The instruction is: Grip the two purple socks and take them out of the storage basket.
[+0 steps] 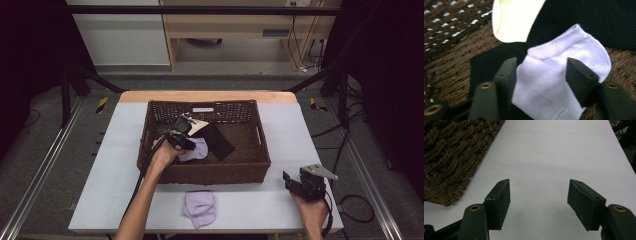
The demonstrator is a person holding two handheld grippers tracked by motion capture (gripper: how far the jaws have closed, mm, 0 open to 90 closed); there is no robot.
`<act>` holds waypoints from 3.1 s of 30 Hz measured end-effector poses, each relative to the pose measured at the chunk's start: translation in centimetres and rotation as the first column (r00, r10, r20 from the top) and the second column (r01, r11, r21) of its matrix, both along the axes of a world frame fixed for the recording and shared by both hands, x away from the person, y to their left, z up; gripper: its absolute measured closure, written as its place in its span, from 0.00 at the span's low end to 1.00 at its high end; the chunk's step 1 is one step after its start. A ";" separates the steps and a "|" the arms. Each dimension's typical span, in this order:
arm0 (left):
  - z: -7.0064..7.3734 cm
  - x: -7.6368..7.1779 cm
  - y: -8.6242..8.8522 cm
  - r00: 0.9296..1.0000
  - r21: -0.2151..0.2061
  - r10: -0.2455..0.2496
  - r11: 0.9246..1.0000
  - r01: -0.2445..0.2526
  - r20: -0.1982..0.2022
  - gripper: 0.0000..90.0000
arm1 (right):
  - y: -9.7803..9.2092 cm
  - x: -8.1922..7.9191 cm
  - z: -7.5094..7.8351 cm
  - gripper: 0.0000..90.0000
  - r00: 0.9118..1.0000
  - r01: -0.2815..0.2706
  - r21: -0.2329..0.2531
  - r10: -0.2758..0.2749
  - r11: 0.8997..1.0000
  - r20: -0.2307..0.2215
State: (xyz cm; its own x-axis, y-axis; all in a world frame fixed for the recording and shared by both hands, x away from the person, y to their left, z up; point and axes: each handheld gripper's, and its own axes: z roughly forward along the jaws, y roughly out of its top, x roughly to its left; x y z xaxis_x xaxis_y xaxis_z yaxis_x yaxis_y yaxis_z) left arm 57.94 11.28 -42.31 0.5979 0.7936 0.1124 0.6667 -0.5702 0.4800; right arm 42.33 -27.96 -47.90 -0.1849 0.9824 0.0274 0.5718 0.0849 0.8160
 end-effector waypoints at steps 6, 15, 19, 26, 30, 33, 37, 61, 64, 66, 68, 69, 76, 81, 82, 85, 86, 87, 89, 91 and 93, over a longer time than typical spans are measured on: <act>-0.5 0.1 -0.1 0.998 0.010 -0.008 1.000 0.008 -0.066 0.71 | 0.0 0.0 0.0 0.39 1.000 0.001 0.002 -0.001 1.000 -0.004; -0.3 0.2 0.2 0.992 -0.014 -0.009 1.000 0.007 -0.129 0.98 | -0.1 0.0 0.0 0.39 1.000 0.002 0.003 -0.002 1.000 -0.005; 0.1 0.0 0.3 0.996 -0.043 -0.009 0.999 0.005 -0.094 0.98 | -0.1 0.0 0.0 0.39 1.000 0.003 0.002 -0.003 1.000 -0.004; 0.9 -0.3 0.8 1.000 -0.098 0.012 0.995 -0.012 -0.007 0.99 | -0.1 -0.1 0.0 0.39 1.000 0.007 0.003 -0.007 1.000 -0.005; 0.5 -0.1 0.8 0.999 -0.050 0.042 0.998 -0.043 -0.026 0.92 | -0.2 -0.1 -0.1 0.39 1.000 0.006 0.003 -0.006 1.000 -0.006; 0.3 0.0 0.6 0.999 -0.021 0.049 0.999 -0.049 -0.013 0.63 | -0.2 -0.1 -0.1 0.38 1.000 0.007 0.004 -0.007 1.000 -0.004; 0.1 0.4 0.7 0.997 -0.023 0.077 0.997 -0.077 -0.018 0.42 | -0.2 -0.1 -0.1 0.38 1.000 0.007 0.005 -0.007 1.000 -0.006; 1.7 -0.8 1.1 0.995 -0.142 0.036 0.990 -0.023 0.090 0.90 | -0.1 0.0 -0.1 0.38 1.000 0.008 -0.008 -0.008 1.000 -0.013; 2.3 -1.3 1.5 0.984 -0.189 0.050 0.982 -0.017 0.172 0.90 | -0.2 0.0 -0.1 0.38 1.000 0.011 -0.006 -0.011 1.000 -0.013; 2.6 -1.6 1.9 0.977 -0.225 0.062 0.974 -0.014 0.205 0.90 | -0.2 0.0 -0.1 0.38 1.000 0.013 -0.003 -0.013 1.000 -0.013; 2.8 -1.8 2.2 0.971 -0.263 0.075 0.965 -0.013 0.226 0.90 | -0.2 0.0 -0.1 0.38 1.000 0.013 -0.005 -0.013 1.000 -0.012; 3.0 -1.9 2.4 0.968 -0.276 0.082 0.961 -0.014 0.236 0.90 | -0.3 -0.1 -0.1 0.38 1.000 0.013 -0.005 -0.013 1.000 -0.011; 3.9 -2.6 4.0 0.938 -0.436 0.157 0.900 -0.008 0.308 0.90 | -0.3 0.0 -0.1 0.38 1.000 0.013 -0.006 -0.013 1.000 -0.007; 4.5 -2.8 4.7 0.923 -0.502 0.191 0.865 0.003 0.334 0.90 | -0.3 0.0 0.0 0.38 1.000 0.013 -0.006 -0.013 1.000 -0.006; 4.7 -2.9 4.8 0.917 -0.507 0.193 0.862 0.011 0.348 0.90 | -0.3 0.0 0.0 0.38 1.000 0.014 -0.007 -0.014 1.000 -0.006; 5.5 -3.5 4.8 0.899 -0.518 0.198 0.855 0.037 0.391 0.90 | -0.4 0.0 0.0 0.38 1.000 0.012 -0.007 -0.012 1.000 -0.005; 5.9 -3.8 4.9 0.892 -0.523 0.201 0.851 0.046 0.405 0.90 | -0.3 0.0 0.0 0.38 1.000 0.014 -0.007 -0.014 1.000 -0.007; 6.2 -4.0 4.9 0.887 -0.528 0.198 0.847 0.060 0.418 0.90 | -0.3 0.0 0.0 0.38 1.000 0.013 -0.007 -0.013 1.000 -0.007; 7.1 -4.8 5.1 0.873 -0.537 0.201 0.840 0.079 0.443 0.90 | -0.3 0.0 0.0 0.38 1.000 0.013 -0.008 -0.013 1.000 -0.005; 7.9 -5.5 5.2 0.865 -0.547 0.197 0.831 0.101 0.460 0.90 | -0.3 -0.1 0.0 0.38 1.000 0.013 -0.003 -0.013 1.000 -0.005; 8.5 -6.3 5.4 0.858 -0.558 0.193 0.821 0.124 0.475 0.90 | -0.3 -0.1 0.0 0.38 1.000 0.014 -0.004 -0.014 1.000 -0.003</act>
